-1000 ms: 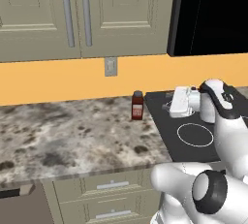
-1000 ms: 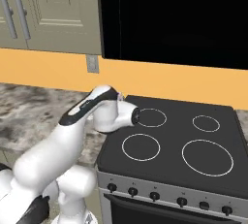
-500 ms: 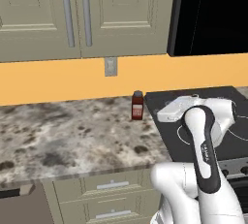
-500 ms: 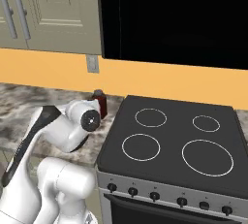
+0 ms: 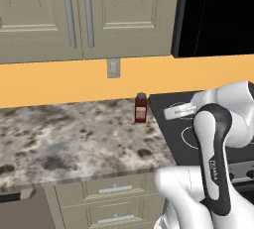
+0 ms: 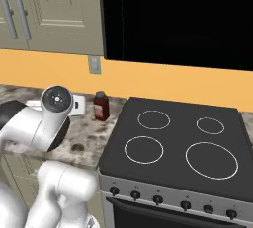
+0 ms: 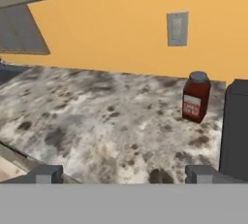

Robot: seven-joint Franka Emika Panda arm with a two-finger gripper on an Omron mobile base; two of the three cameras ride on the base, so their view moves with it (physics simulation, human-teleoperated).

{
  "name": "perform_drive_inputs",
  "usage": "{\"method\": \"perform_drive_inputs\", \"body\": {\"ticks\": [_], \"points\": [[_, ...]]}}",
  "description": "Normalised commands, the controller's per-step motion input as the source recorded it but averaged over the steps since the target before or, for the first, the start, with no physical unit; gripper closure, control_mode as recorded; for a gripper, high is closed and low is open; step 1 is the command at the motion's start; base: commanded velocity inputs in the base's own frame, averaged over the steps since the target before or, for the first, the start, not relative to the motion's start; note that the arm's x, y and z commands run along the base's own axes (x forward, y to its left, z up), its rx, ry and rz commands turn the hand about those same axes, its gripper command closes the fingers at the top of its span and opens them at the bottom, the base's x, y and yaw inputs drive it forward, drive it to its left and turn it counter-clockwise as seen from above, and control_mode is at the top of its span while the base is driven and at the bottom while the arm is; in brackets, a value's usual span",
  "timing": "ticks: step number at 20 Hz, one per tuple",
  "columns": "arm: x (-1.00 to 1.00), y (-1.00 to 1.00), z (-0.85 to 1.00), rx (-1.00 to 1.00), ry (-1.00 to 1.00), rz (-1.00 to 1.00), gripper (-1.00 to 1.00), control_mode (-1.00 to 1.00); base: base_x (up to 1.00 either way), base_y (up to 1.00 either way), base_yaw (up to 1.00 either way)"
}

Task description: Collect the paprika, mayonnaise, and shaker from the cabinet and place them next to the stove.

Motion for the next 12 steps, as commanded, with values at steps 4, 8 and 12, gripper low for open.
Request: {"method": "perform_drive_inputs", "body": {"ticks": [4, 8, 12], "points": [[-0.80, 0.41, -0.35, -0.07, 0.00, -0.20, -1.00, -1.00, 0.00, 0.00, 0.00], [-0.17, 0.20, -0.17, -0.05, 0.00, -0.02, -1.00, 1.00, -0.63, 0.55, 0.02], [0.00, 0.00, 0.00, 0.00, 0.00, 0.00, -1.00, 1.00, -0.97, 0.72, 0.09]]}}
